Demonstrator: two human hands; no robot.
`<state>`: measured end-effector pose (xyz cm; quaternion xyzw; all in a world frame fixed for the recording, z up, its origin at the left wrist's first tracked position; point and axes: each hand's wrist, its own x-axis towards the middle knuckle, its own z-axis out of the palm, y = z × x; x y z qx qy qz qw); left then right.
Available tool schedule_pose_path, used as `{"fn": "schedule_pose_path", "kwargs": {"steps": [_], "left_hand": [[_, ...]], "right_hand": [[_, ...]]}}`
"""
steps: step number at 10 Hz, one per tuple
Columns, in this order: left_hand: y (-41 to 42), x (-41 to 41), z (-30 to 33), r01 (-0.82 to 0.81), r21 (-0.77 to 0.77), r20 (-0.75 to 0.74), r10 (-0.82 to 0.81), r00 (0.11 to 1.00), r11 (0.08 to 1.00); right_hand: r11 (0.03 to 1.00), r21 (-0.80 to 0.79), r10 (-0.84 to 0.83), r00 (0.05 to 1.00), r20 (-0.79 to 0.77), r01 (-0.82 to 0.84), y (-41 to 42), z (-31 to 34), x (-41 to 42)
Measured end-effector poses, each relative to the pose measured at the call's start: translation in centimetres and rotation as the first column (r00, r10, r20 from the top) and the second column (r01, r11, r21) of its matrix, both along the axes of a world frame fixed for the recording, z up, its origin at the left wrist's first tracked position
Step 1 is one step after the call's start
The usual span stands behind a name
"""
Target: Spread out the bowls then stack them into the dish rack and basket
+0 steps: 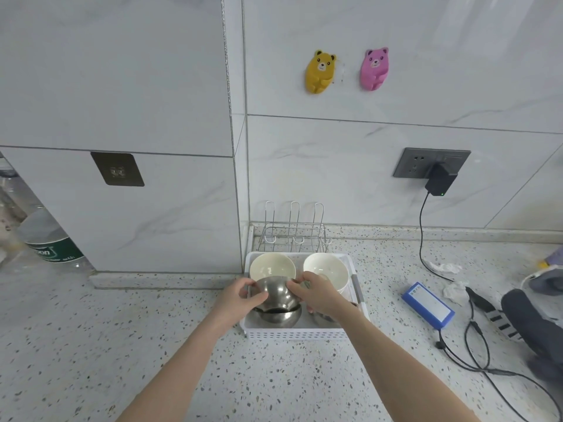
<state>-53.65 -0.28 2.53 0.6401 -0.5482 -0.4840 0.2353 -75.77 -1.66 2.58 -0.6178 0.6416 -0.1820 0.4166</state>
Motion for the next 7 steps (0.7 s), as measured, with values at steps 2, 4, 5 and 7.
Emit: {"fn": "schedule_pose_path", "kwargs": {"steps": [2,4,5,7], "left_hand": [[0.0,-0.9,-0.8,0.042,-0.04,0.015,-0.041,0.999,0.998],[0.4,-1.0,-1.2,0.057,-0.046,0.026,-0.055,0.998,0.997],[0.6,-0.8,-1.4,0.062,-0.038,0.018,-0.062,0.998,0.997],[1.5,-0.7,-0.3,-0.071,0.003,-0.076,0.071,0.995,0.997]], "right_hand": [[0.995,0.096,-0.014,1.0,-0.023,0.017,0.1,-0.2,0.5],[0.994,0.113,-0.009,1.0,0.008,0.008,1.1,0.1,0.3],[0.992,0.126,-0.002,1.0,0.029,-0.001,1.5,0.3,0.1],[0.996,0.086,-0.043,0.998,0.046,0.039,2.0,2.0,-1.0]]}}
